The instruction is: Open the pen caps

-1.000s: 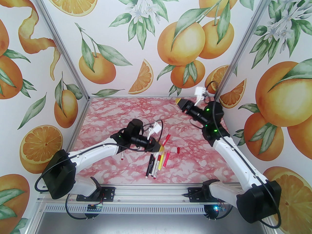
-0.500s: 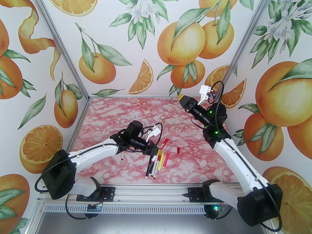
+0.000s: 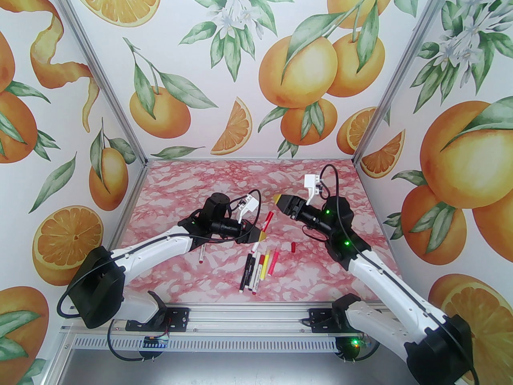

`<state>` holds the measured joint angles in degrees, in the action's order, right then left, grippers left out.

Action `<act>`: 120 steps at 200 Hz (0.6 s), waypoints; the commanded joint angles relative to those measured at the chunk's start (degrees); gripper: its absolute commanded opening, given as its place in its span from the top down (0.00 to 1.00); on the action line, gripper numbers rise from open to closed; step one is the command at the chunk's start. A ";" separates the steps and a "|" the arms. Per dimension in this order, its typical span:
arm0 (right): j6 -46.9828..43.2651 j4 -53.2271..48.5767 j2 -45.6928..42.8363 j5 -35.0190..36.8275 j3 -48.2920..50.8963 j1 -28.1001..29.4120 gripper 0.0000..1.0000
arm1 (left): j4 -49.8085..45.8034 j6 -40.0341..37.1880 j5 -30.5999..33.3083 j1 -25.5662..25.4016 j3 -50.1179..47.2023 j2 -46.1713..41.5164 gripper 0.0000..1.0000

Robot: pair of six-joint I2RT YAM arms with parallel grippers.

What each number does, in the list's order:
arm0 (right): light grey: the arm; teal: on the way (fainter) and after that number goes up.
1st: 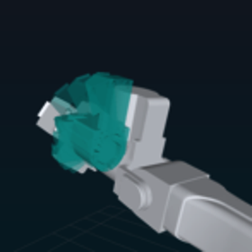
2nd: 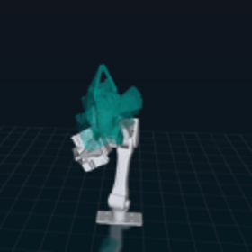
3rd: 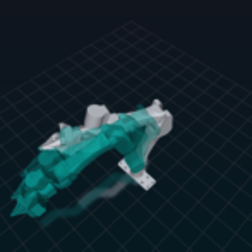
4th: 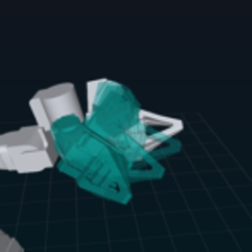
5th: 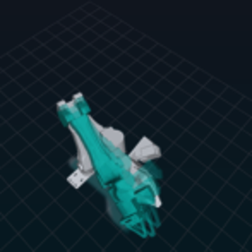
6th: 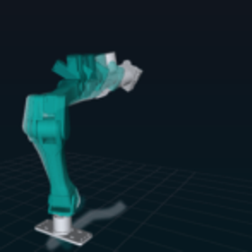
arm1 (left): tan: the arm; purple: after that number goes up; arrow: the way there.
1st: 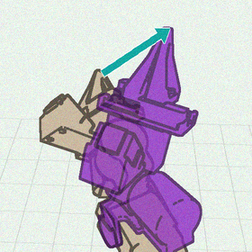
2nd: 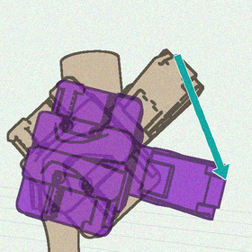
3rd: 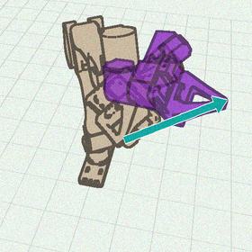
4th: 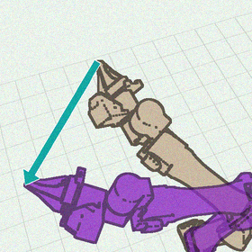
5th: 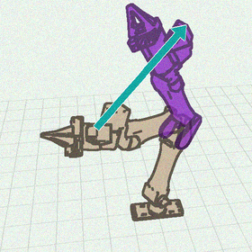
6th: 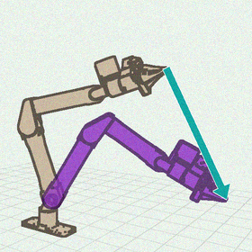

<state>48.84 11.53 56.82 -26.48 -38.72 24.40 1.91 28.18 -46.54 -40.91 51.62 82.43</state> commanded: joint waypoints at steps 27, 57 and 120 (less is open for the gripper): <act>1.52 -0.68 -1.11 3.55 2.91 2.27 0.48 | 2.93 0.91 0.14 0.49 1.82 -0.43 1.00; 2.41 -0.03 -0.24 3.79 3.08 3.68 0.46 | 2.94 1.12 0.23 0.58 1.91 -0.52 1.00; 4.42 2.79 1.45 4.93 4.25 6.53 0.53 | 3.73 1.93 0.49 0.69 1.82 -0.26 1.00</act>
<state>52.27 12.25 57.56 -23.62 -35.35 30.09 3.33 29.69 -46.24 -40.51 51.64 82.43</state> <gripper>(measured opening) 0.487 0.175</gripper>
